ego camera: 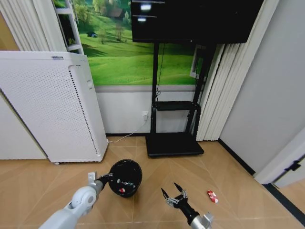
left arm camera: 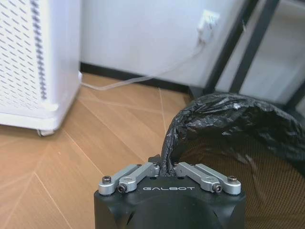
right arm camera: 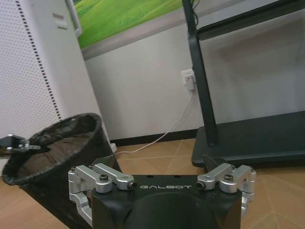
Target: Pick up the trash bin and place the garbage on the floor into it.
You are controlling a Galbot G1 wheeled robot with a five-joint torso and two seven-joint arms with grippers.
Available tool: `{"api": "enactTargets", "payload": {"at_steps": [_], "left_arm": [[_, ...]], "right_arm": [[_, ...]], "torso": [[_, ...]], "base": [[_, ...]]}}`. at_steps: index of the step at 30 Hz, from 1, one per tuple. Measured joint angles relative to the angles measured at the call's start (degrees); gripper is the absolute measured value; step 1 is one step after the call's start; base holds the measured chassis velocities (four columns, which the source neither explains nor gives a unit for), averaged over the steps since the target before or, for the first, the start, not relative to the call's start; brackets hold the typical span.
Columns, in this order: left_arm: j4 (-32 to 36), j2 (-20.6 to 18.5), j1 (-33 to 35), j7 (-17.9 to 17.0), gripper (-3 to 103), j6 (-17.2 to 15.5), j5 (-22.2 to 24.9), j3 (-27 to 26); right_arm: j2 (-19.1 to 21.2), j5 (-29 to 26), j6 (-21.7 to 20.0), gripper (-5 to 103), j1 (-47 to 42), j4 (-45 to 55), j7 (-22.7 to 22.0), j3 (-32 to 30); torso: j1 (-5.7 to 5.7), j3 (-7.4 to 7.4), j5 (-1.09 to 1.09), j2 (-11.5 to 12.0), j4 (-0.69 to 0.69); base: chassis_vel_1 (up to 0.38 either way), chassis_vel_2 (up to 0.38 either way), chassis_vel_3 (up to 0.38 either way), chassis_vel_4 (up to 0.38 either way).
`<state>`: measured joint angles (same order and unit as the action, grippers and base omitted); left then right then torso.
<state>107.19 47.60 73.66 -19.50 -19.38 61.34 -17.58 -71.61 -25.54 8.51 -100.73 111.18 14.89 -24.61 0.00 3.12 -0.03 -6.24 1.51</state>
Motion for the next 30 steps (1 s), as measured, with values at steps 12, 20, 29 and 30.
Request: {"api": "enactTargets", "payload": {"at_steps": [12, 20, 29, 30], "left_arm": [[5.16, 6.83, 14.92, 1.02, 4, 0.58, -0.85, -17.07], [5.59, 8.82, 18.13, 1.13, 4, -0.30, -0.57, -22.11], [5.59, 8.54, 25.89, 1.06, 4, -1.76, 1.99, -29.41], [5.59, 8.54, 25.89, 1.06, 4, -1.76, 1.99, -29.41]], "right_arm": [[1.86, -1.48, -1.01, 100, 4.02, -4.57, -3.40, 1.14], [0.91, -0.03, -1.77, 100, 8.04, -8.54, -9.81, 2.21], [-0.55, 6.16, -13.27, 100, 17.92, -21.82, -23.64, 2.62], [-0.55, 6.16, -13.27, 100, 17.92, -21.82, -23.64, 2.62]], "torso": [[0.00, 0.01, 0.08, 0.00, -0.07], [0.00, 0.01, 0.05, 0.00, -0.09], [0.00, 0.01, 0.03, 0.00, -0.10], [0.00, 0.01, 0.03, 0.00, -0.10]], "base": [[-0.152, -0.146, 0.149, 0.168], [-0.275, -0.257, 0.258, 0.268], [-0.106, -0.095, 0.108, 0.111], [0.098, 0.067, -0.028, -0.049]]}}
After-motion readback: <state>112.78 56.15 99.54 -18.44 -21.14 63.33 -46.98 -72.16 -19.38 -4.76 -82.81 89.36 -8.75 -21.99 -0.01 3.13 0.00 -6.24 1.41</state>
